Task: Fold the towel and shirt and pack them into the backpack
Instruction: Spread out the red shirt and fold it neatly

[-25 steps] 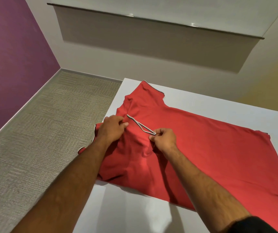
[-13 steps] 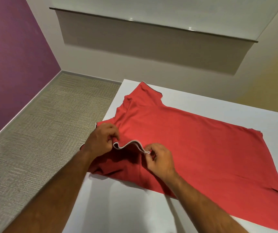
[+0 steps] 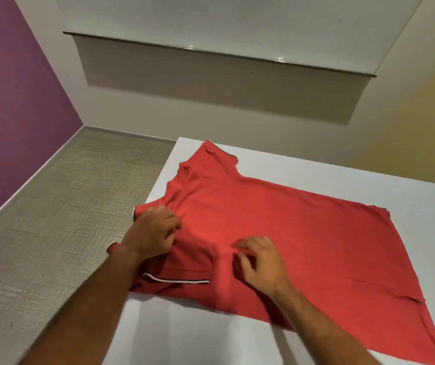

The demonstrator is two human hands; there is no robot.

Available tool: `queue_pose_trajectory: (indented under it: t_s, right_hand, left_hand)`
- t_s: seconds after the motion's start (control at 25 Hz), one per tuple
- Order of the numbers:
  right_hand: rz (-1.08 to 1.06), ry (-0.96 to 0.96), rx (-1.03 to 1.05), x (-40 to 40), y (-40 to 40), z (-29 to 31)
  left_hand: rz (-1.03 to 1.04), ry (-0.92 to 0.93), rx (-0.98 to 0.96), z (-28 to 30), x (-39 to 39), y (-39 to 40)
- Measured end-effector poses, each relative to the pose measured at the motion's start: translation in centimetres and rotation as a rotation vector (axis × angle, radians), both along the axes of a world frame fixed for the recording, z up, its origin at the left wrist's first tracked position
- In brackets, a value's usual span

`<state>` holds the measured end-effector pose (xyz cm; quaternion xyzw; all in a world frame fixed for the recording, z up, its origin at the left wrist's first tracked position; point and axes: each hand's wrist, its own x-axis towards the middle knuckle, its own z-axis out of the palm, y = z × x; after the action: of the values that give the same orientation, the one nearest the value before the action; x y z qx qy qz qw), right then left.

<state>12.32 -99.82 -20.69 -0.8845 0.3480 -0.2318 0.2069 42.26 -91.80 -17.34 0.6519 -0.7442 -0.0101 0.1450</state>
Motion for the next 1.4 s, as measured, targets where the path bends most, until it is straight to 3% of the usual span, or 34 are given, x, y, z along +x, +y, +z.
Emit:
queue_pose_trajectory:
  t_s: [0.16, 0.32, 0.48, 0.68, 0.76, 0.92, 1.0, 1.12, 1.2, 1.4]
  right_hand:
    - [-0.283, 0.154, -0.027, -8.2, -7.6, 1.1]
    - [-0.531, 0.405, -0.013, -17.8, -14.8, 2.0]
    - [-0.625, 0.519, -0.003, -23.9, -20.4, 1.8]
    - [-0.598, 0.596, 0.046, -26.0, -24.8, 0.5]
    - [-0.579, 0.625, 0.074, -26.3, -26.2, -0.3]
    - [-0.589, 0.556, 0.218, -27.2, -28.1, -1.4]
    - [-0.738, 0.457, 0.279, -27.5, -28.6, -1.3]
    - [-1.011, 0.236, 0.485, -27.9, -28.5, -0.7]
    - [-1.053, 0.157, 0.592, -27.8, -28.3, -0.5]
    - [-1.053, 0.039, 0.643, -26.6, -27.7, 0.4]
  left_hand:
    - [0.019, -0.024, -0.008, 0.6, -3.1, -7.2]
    - [0.0, -0.106, 0.115, 0.2, -5.2, -14.5]
    - [0.039, -0.2, 0.178, -0.6, -6.3, -20.1]
    - [0.1, -0.236, 0.364, -1.7, -6.8, -24.7]
    - [0.178, -0.122, 0.342, -2.7, -6.0, -25.4]
    - [0.526, 0.148, 0.152, -4.2, -2.1, -24.9]
    - [0.709, 0.237, 0.096, -4.6, 0.0, -24.1]
    - [0.95, 0.453, 0.161, -5.1, 2.9, -23.0]
    - [1.074, 0.634, 0.21, -5.1, 3.8, -22.7]
    - [1.112, 0.925, 0.227, -4.5, 3.6, -22.8]
